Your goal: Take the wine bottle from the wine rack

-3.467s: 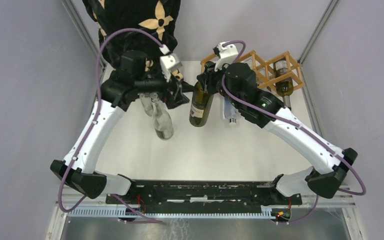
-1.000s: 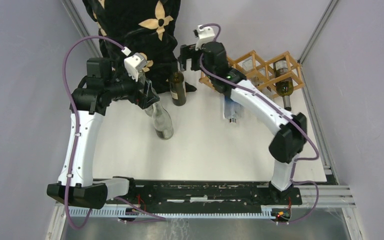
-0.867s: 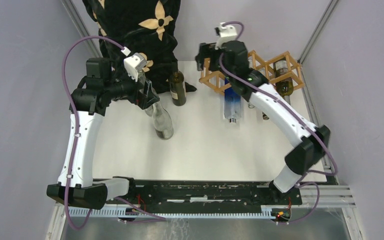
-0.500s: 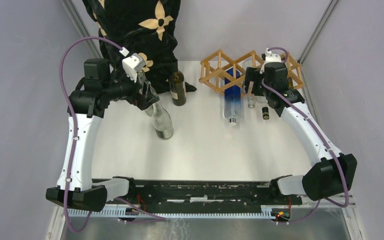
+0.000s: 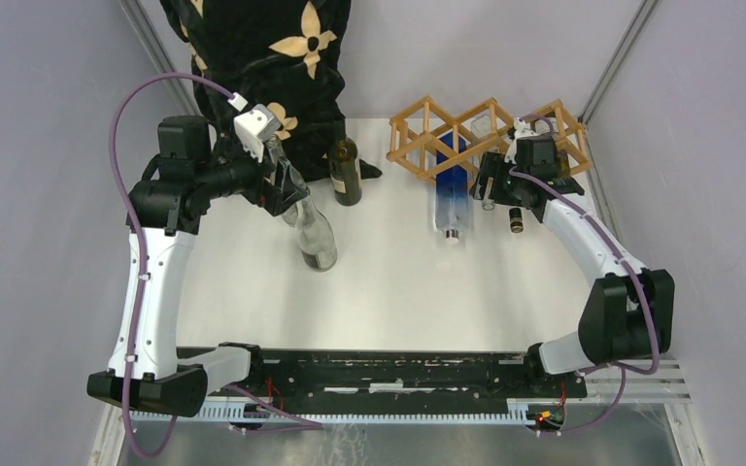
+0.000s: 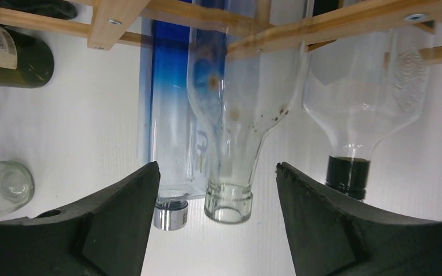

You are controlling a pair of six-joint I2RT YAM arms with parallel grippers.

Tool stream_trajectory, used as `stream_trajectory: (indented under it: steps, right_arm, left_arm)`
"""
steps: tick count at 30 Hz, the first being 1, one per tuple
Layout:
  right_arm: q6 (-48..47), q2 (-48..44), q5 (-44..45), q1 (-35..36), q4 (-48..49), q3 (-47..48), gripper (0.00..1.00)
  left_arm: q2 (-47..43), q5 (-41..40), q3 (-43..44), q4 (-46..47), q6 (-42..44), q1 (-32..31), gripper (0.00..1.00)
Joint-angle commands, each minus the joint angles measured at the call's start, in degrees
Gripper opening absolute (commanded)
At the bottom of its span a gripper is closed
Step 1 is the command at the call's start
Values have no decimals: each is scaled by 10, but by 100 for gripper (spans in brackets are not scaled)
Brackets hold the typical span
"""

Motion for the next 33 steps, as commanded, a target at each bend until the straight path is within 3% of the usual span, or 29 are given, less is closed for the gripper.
stream_trajectory:
  steps: [1, 6, 17, 31, 33]
  right_arm:
    - [20, 41, -48, -13, 45, 16, 80]
    - [40, 79, -73, -23, 71, 26, 80]
    - [62, 101, -87, -30, 116, 17, 62]
    - [81, 43, -65, -32, 159, -43, 2]
    - [87, 14, -62, -32, 171, -72, 0]
  left_arm:
    - [-12, 17, 3, 16, 4, 3, 99]
    - [-13, 14, -6, 20, 8, 3, 99]
    - [-15, 9, -19, 23, 19, 3, 99]
    - [-17, 11, -21, 24, 20, 3, 98]
    - [-18, 11, -20, 24, 20, 3, 97]
